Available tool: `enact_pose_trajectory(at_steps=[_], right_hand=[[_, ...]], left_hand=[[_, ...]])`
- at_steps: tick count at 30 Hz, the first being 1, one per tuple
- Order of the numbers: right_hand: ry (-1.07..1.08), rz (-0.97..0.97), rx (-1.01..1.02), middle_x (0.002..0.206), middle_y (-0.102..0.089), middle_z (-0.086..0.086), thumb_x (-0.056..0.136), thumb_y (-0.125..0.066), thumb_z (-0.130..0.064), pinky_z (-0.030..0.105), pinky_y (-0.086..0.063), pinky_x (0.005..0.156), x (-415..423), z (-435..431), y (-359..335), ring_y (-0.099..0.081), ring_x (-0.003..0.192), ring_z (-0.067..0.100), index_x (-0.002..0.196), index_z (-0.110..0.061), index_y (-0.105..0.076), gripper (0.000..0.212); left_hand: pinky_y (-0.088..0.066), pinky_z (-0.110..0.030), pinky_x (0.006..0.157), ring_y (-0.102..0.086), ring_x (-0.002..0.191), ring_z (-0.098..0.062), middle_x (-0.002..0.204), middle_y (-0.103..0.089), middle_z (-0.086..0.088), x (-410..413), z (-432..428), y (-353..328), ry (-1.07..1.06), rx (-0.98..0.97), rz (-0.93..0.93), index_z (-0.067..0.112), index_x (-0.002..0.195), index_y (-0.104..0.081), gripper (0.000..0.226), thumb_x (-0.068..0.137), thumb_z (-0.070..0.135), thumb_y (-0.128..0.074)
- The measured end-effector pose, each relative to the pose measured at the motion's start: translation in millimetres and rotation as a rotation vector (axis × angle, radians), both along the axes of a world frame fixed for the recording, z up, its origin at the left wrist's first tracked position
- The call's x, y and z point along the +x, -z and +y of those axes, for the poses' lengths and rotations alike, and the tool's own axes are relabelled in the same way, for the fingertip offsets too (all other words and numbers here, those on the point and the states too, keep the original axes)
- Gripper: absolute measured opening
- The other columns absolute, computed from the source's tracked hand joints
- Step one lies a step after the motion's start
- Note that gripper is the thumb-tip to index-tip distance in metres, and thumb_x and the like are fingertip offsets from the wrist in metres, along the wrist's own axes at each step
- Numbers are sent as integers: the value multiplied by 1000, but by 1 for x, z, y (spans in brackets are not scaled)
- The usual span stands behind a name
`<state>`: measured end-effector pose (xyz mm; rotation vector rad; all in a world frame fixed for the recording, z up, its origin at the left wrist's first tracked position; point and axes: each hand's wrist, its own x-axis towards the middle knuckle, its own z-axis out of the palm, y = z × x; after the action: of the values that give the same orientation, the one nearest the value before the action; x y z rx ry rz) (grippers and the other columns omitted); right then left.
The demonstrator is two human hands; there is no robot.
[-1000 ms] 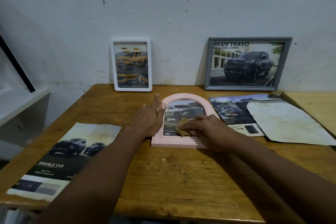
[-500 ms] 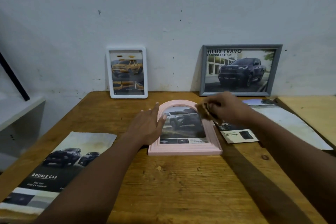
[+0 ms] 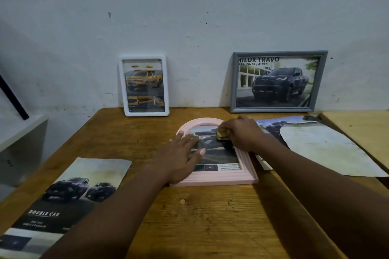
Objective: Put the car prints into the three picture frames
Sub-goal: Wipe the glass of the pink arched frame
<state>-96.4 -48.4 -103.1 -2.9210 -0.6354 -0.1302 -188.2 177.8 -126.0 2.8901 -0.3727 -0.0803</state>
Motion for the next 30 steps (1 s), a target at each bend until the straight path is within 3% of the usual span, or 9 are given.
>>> enact_pose_trajectory(at_steps=[5,9,13,16,19,23,25,27,30], right_hand=[[116,32,59,124,-57,11,93,-54,-24,42,-46,90,-32,-13,1,-51,112,30,133,-36,-57,42],[174,-3,114,119,-63,11,91,-55,-13,41,-46,91,-83,-11,7,-46,119,29,130,-23,-60,41],[213,-80,69,115,-68,6,93,-50,-13,38,-45,89,-130,-7,8,-46,111,27,121,-18,-64,33],[175,-152,1,120,-66,3,99,-45,-22,35,-42,85,-162,2,7,-44,108,25,124,-18,-61,30],[88,-180,-12,129,-61,5,102,-42,-29,37,-39,90,-183,20,6,-43,112,24,132,-17,-54,35],[-83,-207,-47,126,-63,6,98,-51,-35,38,-38,89,-185,57,7,-46,105,24,126,-16,-58,34],[-163,-194,28,119,-66,4,96,-54,-33,36,-38,84,-180,70,8,-47,100,22,117,-18,-62,27],[-225,-83,242,108,-68,1,96,-51,-27,32,-39,78,-175,73,6,-48,98,20,108,-22,-65,19],[-187,214,552,118,-63,-1,98,-50,-26,34,-48,87,-158,55,-5,-55,109,15,127,-33,-61,32]], left_hand=[[-9,-46,123,0,156,-16,169,-14,4,0,0,4,-19,-67,-34,30,160,-18,67,102,62,-20],[-10,-47,124,-3,156,-18,169,-16,0,-1,-2,4,-54,-82,-50,29,161,-16,70,101,65,-21],[-9,-46,124,-5,156,-20,169,-14,-3,-5,-5,2,-89,-93,-51,29,162,-14,69,102,64,-20],[-10,-45,123,-8,156,-24,169,-12,-5,-7,-7,1,-124,-123,-37,31,162,-11,66,104,61,-21],[-16,-48,122,-12,155,-27,169,-13,-3,-6,-5,2,-153,-177,-28,35,161,-7,63,105,59,-22],[-31,-46,115,-30,148,-27,164,-30,-5,-9,-2,7,-211,-389,-62,34,161,-12,60,106,55,-22],[-38,-40,106,-41,140,-25,159,-39,-6,-13,0,5,-247,-488,-73,34,161,-15,59,106,55,-22],[-36,-31,96,-46,131,-20,155,-44,-7,-19,3,-2,-255,-537,-105,30,160,-21,59,106,53,-23],[-32,-21,89,-43,122,-8,153,-46,-2,-37,9,-17,-233,-569,-179,25,154,-35,52,108,48,-26]])
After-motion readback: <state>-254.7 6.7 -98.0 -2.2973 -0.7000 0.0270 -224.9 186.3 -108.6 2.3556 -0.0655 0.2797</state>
